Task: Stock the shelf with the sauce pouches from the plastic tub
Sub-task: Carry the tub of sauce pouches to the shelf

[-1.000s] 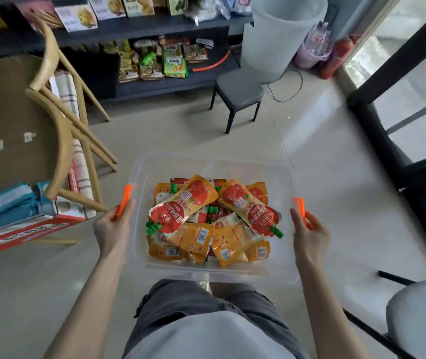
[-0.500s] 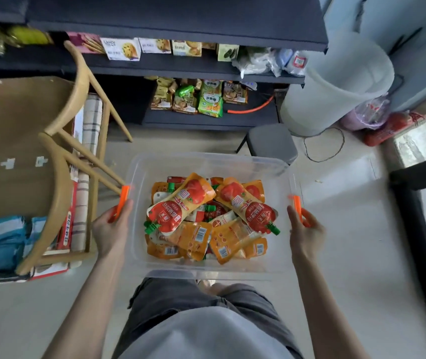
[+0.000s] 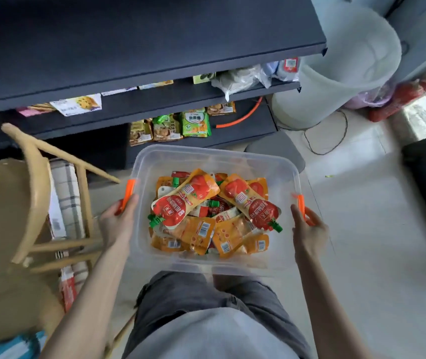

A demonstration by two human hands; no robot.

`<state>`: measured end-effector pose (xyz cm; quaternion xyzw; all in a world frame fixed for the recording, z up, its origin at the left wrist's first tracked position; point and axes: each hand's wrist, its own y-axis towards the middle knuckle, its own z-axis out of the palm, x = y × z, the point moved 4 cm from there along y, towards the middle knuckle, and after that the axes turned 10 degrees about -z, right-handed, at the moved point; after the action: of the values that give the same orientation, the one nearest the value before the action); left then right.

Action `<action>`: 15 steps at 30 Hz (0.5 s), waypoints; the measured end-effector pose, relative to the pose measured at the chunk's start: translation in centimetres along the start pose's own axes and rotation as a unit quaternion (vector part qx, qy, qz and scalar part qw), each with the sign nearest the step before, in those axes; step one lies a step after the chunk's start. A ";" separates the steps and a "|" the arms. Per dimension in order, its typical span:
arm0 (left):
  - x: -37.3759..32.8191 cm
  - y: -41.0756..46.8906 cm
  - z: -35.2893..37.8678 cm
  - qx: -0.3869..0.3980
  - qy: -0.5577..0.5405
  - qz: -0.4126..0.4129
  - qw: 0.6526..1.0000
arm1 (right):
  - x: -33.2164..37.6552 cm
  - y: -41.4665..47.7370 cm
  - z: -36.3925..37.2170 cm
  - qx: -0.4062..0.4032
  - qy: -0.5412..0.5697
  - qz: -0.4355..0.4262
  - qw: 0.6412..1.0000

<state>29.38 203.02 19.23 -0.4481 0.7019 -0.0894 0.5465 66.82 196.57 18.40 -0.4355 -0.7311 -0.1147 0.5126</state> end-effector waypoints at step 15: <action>-15.1 11.2 25.0 0.131 0.217 0.036 0.967 | -1.7 14.2 3.2 -0.192 0.080 0.198 0.958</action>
<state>44.68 229.62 13.08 -0.3168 0.8017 -0.2559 0.4375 75.65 206.09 11.57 -0.6515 -0.5509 -0.1835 0.4882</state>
